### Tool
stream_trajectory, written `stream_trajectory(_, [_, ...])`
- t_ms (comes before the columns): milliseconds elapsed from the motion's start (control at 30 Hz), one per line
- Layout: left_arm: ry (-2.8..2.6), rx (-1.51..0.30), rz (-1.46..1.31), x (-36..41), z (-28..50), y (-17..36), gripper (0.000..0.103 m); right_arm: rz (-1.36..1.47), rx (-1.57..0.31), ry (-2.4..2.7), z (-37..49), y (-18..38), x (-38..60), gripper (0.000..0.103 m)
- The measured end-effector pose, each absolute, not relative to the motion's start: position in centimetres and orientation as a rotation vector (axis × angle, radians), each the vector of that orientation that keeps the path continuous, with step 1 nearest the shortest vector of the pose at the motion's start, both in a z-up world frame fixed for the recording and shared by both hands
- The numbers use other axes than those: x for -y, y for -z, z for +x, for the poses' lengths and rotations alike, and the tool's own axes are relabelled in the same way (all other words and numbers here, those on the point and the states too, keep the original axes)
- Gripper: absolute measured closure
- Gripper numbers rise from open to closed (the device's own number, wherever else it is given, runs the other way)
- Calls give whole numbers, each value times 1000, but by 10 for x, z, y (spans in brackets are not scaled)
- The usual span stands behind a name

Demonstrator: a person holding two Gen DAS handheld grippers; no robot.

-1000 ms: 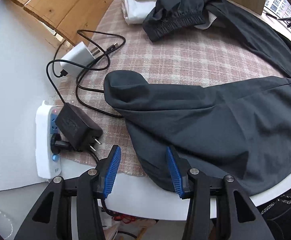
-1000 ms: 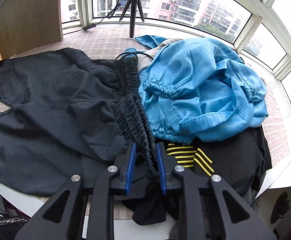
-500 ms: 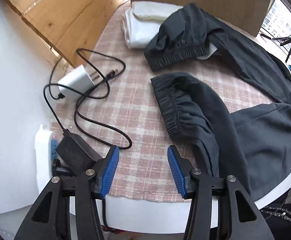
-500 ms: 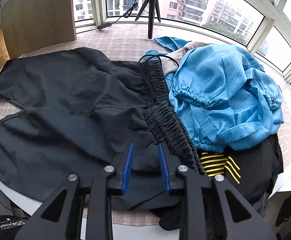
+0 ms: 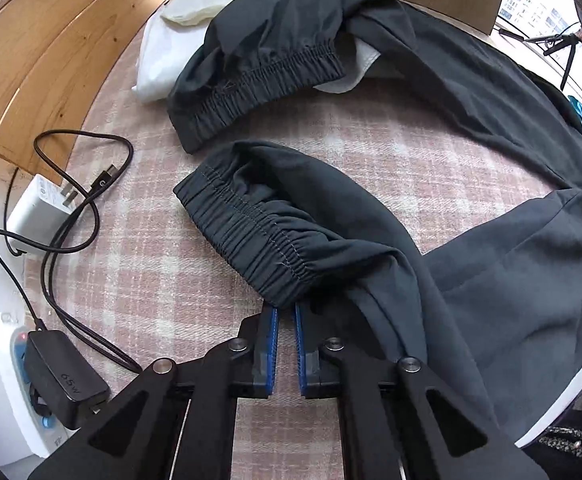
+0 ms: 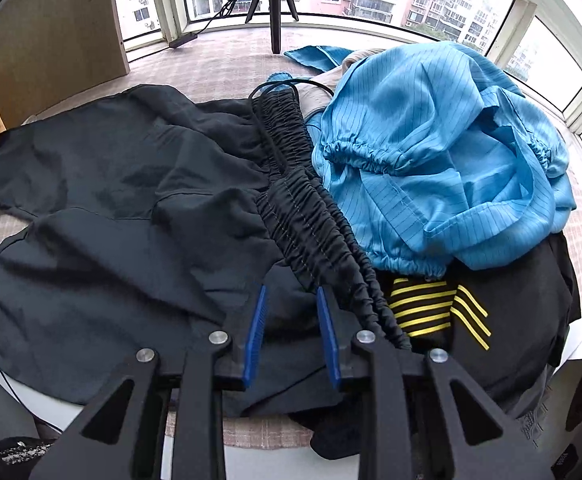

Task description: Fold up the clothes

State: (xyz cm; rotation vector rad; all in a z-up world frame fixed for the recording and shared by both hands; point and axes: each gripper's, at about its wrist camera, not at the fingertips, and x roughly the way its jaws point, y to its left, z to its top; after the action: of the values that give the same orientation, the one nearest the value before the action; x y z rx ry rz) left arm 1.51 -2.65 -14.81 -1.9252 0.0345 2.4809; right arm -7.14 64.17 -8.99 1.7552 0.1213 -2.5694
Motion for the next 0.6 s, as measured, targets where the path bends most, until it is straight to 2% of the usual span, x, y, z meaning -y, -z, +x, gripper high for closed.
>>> stream_trajectory(200, [-2564, -143, -1949, 49, 56, 105, 97, 1756, -137, 2540, -81, 98, -636, 77])
stream_trajectory(300, [-2598, -212, -1995, 63, 71, 90, 93, 1747, -136, 2519, -87, 100, -631, 77])
stream_trajectory(500, [-2661, -359, -2086, 91, 102, 59, 91, 1687, -129, 2505, -98, 86, -613, 77])
stream_trajectory(567, [-2667, -381, -2055, 89, 97, 52, 75, 1650, -98, 2499, -103, 75, -608, 77])
stream_trajectory(600, [-2657, -366, -1985, 76, 79, 52, 71, 1631, -85, 2496, -106, 70, -605, 77])
